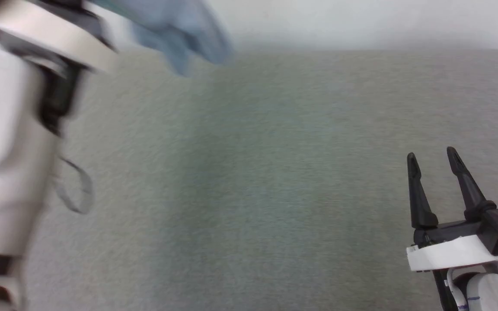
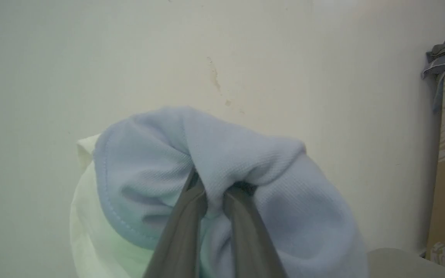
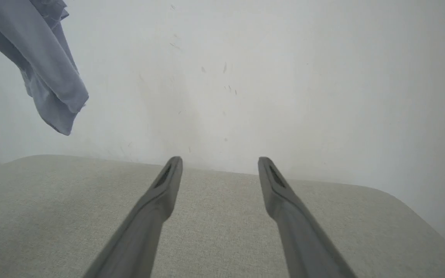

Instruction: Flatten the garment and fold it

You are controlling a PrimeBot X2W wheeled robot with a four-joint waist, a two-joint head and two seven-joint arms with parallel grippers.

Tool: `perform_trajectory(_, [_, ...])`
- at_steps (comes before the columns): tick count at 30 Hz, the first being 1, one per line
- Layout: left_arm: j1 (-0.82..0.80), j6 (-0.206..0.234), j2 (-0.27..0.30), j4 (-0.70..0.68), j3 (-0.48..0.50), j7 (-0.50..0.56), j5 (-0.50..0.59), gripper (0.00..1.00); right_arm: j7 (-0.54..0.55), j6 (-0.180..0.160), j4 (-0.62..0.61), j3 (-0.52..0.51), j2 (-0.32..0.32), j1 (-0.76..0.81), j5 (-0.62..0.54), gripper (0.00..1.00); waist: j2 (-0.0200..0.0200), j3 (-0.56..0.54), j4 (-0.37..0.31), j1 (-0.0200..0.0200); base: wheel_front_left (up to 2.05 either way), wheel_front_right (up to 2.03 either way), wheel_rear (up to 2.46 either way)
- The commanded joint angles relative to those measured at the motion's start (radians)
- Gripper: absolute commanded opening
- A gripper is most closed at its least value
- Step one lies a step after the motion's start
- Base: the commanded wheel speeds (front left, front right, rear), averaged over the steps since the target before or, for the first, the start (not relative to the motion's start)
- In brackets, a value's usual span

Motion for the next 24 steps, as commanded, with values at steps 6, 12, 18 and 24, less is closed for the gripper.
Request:
perform_trajectory(6, [0.172,0.033,-0.135,-0.124,-0.093,0.005,-0.021,0.0,-0.005,-0.002,-0.003,-0.018,0.001,0.006,0.02,1.0,0.0,-0.01,-0.167,0.0002,0.0,0.0,0.0])
perform_trajectory(12, [0.345,0.033,-0.145,0.019,-0.232,0.157,-0.024,0.73,-0.005,-0.002,0.023,-0.027,0.001,-0.005,0.036,1.0,0.0,0.042,-0.208,0.0002,0.0,0.0,0.0])
perform_trajectory(18, [0.399,0.062,-0.113,0.159,-0.306,0.155,0.055,1.0,-0.005,-0.002,0.071,-0.019,0.001,-0.012,0.041,1.0,0.0,0.067,-0.202,0.0002,0.0,0.0,0.0])
perform_trajectory(24, [0.398,0.126,-0.117,0.163,-0.247,0.03,0.059,1.0,-0.005,-0.002,0.111,-0.01,0.001,-0.002,0.032,1.0,0.0,0.023,-0.15,0.0002,0.0,0.0,0.0])
